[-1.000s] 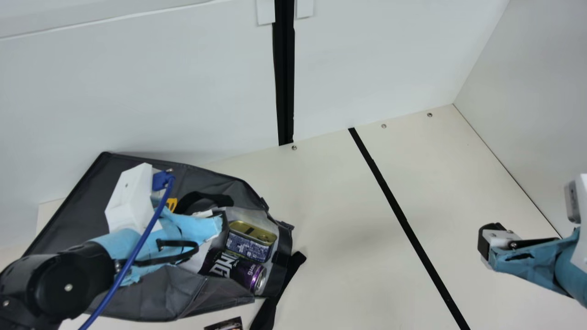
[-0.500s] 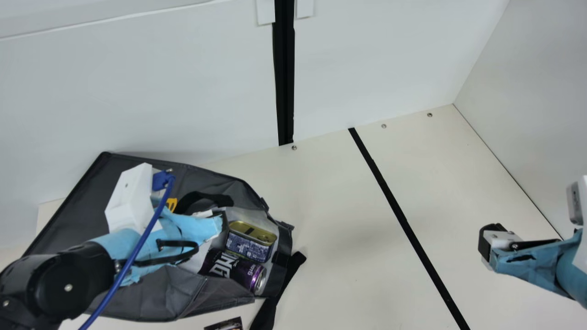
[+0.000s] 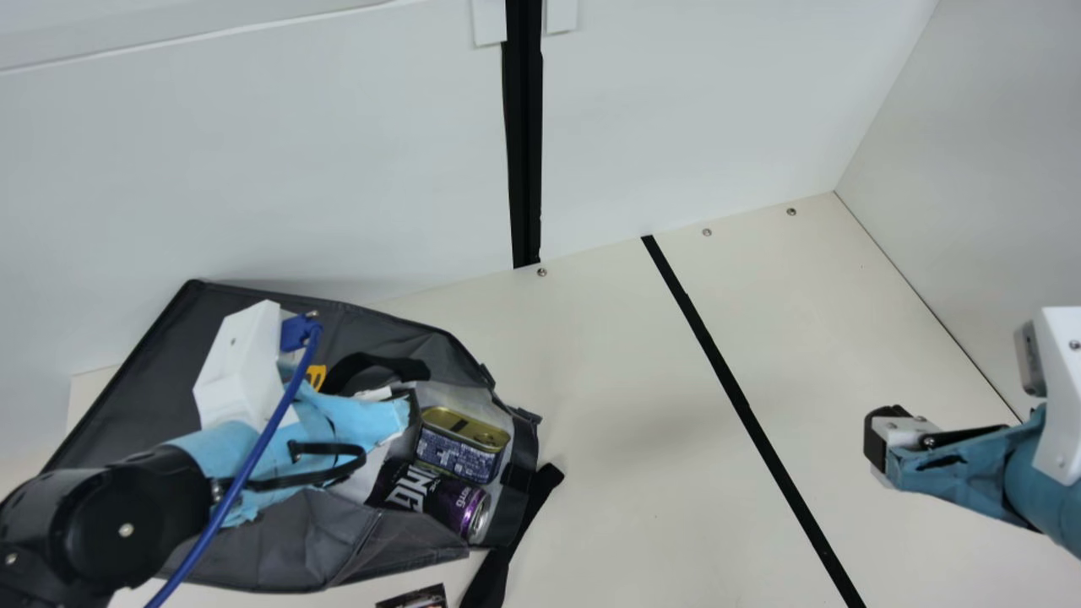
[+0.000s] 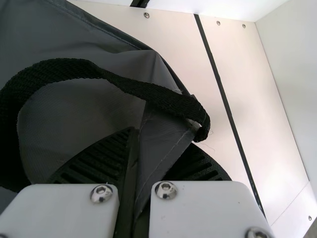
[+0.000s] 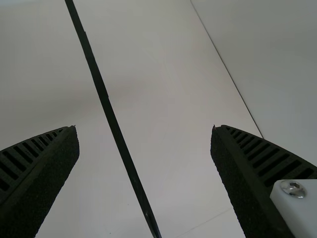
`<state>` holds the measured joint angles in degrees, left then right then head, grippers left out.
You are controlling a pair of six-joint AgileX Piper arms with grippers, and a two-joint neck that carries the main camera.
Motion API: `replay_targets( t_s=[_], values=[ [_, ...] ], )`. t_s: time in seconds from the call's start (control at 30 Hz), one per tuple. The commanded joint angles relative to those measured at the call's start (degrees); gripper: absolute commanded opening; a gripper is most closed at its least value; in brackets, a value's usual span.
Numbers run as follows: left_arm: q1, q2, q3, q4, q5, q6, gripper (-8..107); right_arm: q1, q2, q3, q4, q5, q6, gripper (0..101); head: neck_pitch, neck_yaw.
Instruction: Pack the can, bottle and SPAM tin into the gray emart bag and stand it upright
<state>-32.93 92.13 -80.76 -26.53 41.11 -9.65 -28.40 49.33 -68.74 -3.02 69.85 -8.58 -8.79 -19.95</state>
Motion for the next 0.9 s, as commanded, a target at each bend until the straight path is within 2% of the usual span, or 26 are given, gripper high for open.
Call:
replay_targets(
  t_s=[0.0,0.3,0.6,0.87],
  values=[
    [0.0,0.0,0.0,0.0,0.0,0.0,-8,0.21,0.46,-0.07,0.72,0.05,-0.47,95,-1.21,-0.05],
    [0.0,0.0,0.0,0.0,0.0,0.0,-8,0.94,3.55,0.08,4.53,-0.22,-4.27,95,-1.21,-0.05],
    [0.0,0.0,0.0,0.0,0.0,0.0,-8,0.02,7.59,2.62,9.44,-4.13,-9.74,95,-1.21,-0.05],
    [0.0,0.0,0.0,0.0,0.0,0.0,-8,-0.7,11.37,4.87,17.95,-7.97,-16.88,95,-1.21,-0.05]
  ],
)
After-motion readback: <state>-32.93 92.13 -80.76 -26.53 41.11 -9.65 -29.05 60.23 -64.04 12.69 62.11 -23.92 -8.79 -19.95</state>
